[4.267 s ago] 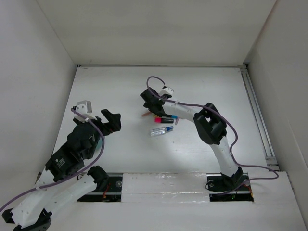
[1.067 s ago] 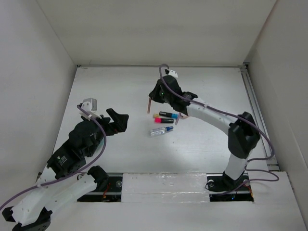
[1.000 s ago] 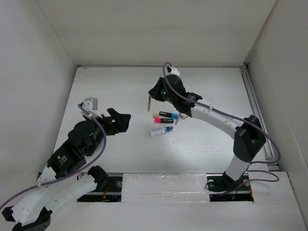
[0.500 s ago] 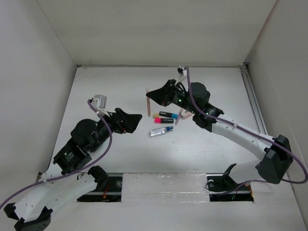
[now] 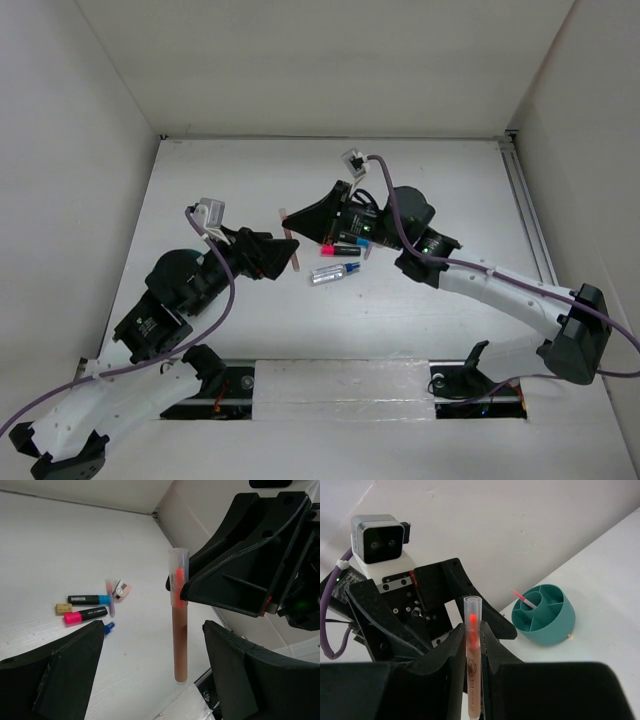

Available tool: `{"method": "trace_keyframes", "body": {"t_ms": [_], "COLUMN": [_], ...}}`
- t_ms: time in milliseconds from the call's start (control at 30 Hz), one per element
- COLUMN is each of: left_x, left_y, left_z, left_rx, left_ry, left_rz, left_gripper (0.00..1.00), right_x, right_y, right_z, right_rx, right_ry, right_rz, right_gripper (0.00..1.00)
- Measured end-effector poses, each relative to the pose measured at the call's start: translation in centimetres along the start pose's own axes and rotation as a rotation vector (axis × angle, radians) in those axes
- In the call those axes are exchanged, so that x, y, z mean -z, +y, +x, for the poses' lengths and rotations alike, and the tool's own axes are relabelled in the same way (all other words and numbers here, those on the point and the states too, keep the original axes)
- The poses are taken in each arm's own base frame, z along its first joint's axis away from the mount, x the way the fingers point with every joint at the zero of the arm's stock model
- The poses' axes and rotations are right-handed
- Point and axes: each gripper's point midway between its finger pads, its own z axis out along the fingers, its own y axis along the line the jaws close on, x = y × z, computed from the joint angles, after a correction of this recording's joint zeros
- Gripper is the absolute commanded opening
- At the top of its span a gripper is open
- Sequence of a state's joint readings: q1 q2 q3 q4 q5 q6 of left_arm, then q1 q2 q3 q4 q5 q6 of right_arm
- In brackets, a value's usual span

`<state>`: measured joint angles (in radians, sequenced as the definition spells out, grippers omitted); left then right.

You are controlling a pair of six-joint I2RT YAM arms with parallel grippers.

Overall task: Sort the stationery into containers
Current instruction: Place the pen in the storage box.

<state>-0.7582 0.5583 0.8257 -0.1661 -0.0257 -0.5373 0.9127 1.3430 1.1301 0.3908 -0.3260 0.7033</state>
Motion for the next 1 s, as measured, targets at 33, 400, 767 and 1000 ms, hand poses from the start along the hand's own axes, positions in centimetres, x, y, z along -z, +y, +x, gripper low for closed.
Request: {"method": "trace_keyframes", "body": {"t_ms": [33,400,767,1000], "left_x": [0.1,0.1,0.0,-0.7], "left_y": [-0.1,-0.2,-0.2,2.6], "left_z": [-0.2,-0.4,-0.3,0.0], "left_rx": [-0.001,-0.008,-0.009,-0.003], "left_ry": [-0.006,-0.015,-0.009,-0.021], "left_rz": [0.004,0.011,0.009,-0.139], "left_gripper": [0.72,0.42,0.00,0.00], "right_x": [0.0,-1.0,-1.7,-1.6], "right_y": [0.1,0.8,0.7,0.3], "right_z": [0.1,1.3,2.0,1.9], "right_rx": [-0.001,-0.001,0.004,0.008], "right_ry": [0.003,0.042,0.059,0.057], "right_rz": [-0.004,-0.033,-0.035,-0.020], "right_gripper": [0.00,0.00,0.01,0.75]}}
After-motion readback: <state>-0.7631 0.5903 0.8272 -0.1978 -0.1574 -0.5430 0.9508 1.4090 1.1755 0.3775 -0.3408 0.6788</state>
